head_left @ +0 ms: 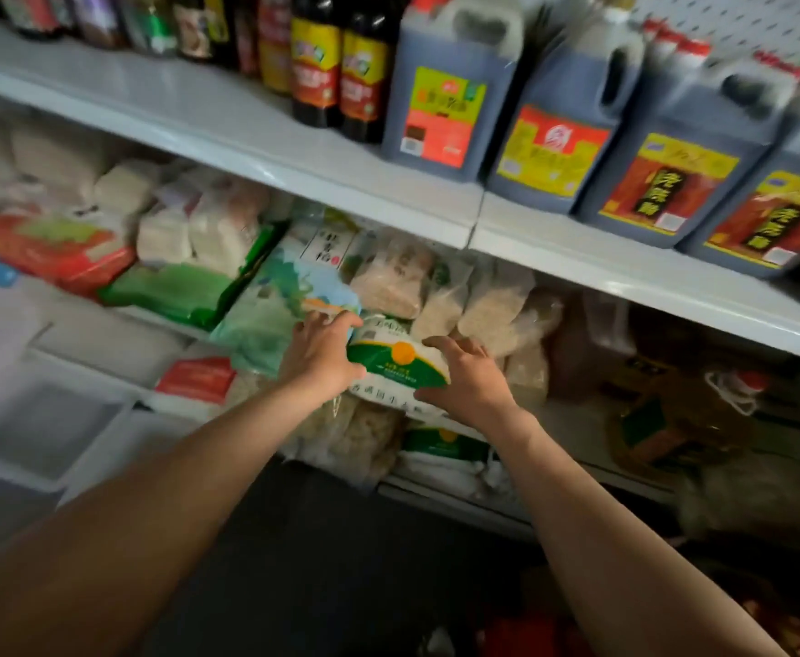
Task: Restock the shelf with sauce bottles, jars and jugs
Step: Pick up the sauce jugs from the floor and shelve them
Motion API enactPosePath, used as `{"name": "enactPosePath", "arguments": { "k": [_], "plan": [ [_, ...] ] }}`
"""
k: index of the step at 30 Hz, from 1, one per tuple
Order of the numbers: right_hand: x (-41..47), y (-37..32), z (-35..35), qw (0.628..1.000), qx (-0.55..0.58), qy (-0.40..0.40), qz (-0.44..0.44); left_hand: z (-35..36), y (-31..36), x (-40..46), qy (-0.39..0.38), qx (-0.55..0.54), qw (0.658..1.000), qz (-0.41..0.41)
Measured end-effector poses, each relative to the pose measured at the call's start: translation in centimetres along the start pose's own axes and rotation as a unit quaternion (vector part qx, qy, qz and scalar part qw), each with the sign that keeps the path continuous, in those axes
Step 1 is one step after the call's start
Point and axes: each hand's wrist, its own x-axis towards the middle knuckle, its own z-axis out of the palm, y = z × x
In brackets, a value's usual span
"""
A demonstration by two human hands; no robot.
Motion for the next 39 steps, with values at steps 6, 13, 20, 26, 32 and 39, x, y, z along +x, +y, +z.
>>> {"name": "enactPosePath", "arguments": {
  "k": [6,13,20,26,32,39],
  "plan": [
    [0.5,-0.3,4.0,0.995,-0.052,-0.078,-0.037,4.3,-4.7,-3.2,-0.002,-0.027,0.997,-0.073],
    [1.0,1.1,10.7,0.983,-0.062,-0.168,-0.042,10.9,-8.7,-5.1,-0.045,-0.069,0.988,-0.13],
    [-0.1,3.7,22.4,0.97,0.004,-0.244,-0.002,20.2,-15.2,-7.7,-0.173,-0.069,0.962,-0.2],
    [-2.5,7.6,36.0,0.934,0.101,-0.322,0.121,30.2,-21.8,-11.3,-0.27,-0.087,0.926,-0.25],
    [-7.1,12.3,50.3,0.869,0.208,-0.337,0.297,42.4,-28.2,-13.9,-0.364,-0.097,0.9,-0.221],
    [-16.3,16.1,64.5,0.765,0.304,-0.358,0.441,55.0,-33.2,-17.0,-0.493,-0.111,0.85,-0.147]
  ]
}}
